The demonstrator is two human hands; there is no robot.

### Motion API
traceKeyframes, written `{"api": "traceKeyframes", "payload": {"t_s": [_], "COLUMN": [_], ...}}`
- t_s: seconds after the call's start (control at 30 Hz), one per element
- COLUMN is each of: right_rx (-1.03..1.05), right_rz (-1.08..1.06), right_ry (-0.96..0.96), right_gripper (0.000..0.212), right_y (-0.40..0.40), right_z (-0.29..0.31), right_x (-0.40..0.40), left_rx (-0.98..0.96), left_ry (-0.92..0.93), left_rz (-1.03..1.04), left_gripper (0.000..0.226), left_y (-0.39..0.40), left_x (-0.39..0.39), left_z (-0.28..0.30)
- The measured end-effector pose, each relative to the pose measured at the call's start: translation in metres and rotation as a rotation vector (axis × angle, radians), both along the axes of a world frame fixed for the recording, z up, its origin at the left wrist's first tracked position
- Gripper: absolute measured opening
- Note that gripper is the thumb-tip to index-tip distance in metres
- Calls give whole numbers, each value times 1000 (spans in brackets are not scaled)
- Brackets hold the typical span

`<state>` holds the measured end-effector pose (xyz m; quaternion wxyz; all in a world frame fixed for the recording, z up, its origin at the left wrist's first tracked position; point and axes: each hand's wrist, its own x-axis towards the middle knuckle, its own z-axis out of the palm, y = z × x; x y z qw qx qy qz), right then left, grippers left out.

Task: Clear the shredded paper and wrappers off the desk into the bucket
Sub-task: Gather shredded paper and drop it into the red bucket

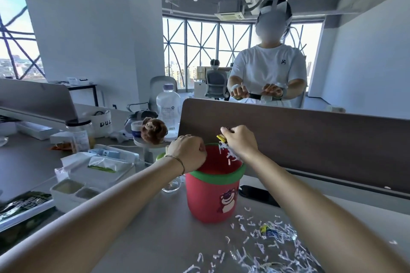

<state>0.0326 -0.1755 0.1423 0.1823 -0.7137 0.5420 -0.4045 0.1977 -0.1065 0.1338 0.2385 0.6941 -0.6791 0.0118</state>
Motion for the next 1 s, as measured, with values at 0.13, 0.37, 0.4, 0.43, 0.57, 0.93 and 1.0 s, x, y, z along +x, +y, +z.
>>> {"api": "traceKeyframes", "payload": {"t_s": [0.13, 0.37, 0.4, 0.43, 0.57, 0.93, 1.0], "right_rx": [-17, 89, 99, 103, 80, -292, -310], "right_rz": [37, 169, 185, 202, 258, 208, 206], "right_ry": [186, 488, 516, 540, 563, 332, 335], "right_gripper": [54, 29, 24, 22, 26, 15, 16], "right_y": [-5, -8, -7, -6, 6, 116, 134], "right_z": [-9, -17, -16, -14, -6, -1, -11], "right_x": [24, 40, 39, 38, 27, -34, -45], "left_rx": [19, 29, 23, 18, -21, -409, -398], "left_ry": [-9, 6, 8, 14, 36, 5, -2], "left_rz": [-21, -9, -13, -18, -35, -206, -226], "left_gripper": [30, 42, 42, 41, 41, 30, 31], "left_y": [12, 20, 21, 22, 27, 101, 118], "left_x": [8, 22, 23, 24, 22, -10, -17], "left_z": [-8, -23, -24, -25, -24, -36, -48]}}
